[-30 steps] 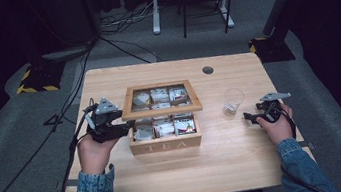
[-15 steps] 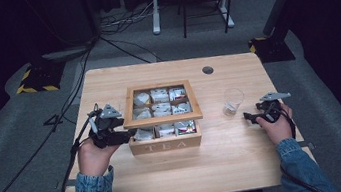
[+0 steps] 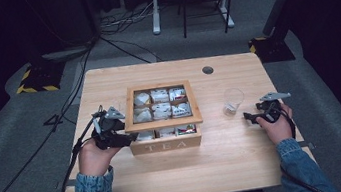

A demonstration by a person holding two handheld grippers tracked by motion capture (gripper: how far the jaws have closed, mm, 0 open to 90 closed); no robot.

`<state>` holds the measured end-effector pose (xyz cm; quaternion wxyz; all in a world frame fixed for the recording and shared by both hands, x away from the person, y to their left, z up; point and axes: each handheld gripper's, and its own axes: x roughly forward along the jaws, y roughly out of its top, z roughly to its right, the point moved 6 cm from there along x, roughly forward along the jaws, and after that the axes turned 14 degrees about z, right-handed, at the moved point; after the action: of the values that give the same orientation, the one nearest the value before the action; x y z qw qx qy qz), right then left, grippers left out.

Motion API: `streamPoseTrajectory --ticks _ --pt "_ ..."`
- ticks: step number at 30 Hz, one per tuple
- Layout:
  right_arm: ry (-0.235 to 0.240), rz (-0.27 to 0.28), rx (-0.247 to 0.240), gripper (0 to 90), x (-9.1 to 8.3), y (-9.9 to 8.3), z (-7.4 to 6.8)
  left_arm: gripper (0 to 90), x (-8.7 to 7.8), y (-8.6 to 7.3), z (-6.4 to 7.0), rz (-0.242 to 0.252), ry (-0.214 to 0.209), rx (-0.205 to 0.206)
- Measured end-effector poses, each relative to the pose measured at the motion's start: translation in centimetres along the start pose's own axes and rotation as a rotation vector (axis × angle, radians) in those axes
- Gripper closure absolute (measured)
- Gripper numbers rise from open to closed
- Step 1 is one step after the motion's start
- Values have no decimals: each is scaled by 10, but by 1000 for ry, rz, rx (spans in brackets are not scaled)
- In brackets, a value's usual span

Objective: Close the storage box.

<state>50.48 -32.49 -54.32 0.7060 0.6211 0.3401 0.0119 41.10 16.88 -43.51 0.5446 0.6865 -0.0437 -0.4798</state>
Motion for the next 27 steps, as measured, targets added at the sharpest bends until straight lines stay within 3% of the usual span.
streamPoseTrajectory --ticks 10,27 --pt "0 0 0 240 0 0 0 415 7 -6 2 -74 -14 14" --pt "0 0 0 240 0 0 0 412 17 -14 3 -152 -32 21"
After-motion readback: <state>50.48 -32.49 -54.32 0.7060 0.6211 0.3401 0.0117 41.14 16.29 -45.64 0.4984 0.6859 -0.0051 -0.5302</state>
